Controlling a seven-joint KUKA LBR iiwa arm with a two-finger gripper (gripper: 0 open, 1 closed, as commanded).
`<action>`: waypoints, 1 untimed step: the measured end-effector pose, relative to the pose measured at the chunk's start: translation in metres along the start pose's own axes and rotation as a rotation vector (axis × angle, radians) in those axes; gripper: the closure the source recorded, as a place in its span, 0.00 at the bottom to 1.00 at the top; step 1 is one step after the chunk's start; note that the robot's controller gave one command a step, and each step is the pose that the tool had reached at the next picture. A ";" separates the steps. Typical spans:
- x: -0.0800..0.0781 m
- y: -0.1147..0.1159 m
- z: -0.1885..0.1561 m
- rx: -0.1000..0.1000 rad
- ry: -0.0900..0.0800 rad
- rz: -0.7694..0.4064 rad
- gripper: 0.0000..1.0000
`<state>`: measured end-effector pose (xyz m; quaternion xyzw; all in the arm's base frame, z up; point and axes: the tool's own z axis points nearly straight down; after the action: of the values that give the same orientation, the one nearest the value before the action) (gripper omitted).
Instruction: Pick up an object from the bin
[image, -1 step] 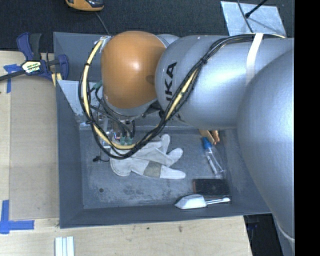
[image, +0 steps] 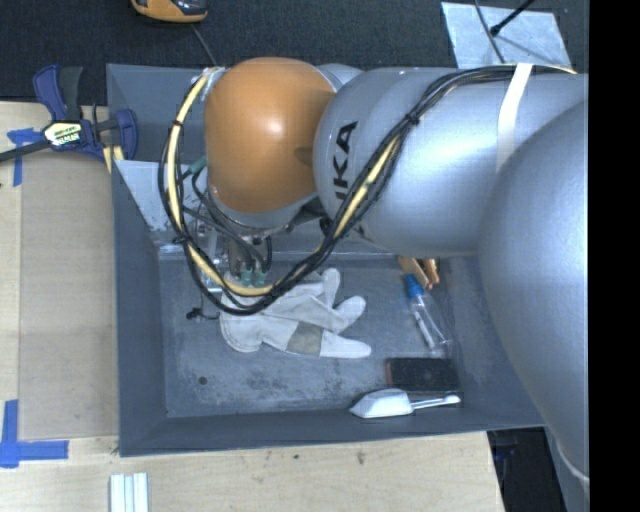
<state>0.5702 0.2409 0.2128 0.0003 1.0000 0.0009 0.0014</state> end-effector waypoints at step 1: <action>-0.018 -0.029 0.059 0.000 -0.003 -0.105 0.00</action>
Offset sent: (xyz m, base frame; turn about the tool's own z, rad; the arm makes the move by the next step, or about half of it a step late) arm 0.0577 -0.0774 -0.1428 -0.4129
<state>0.5887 0.2124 0.1538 -0.0523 0.9986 0.0008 0.0030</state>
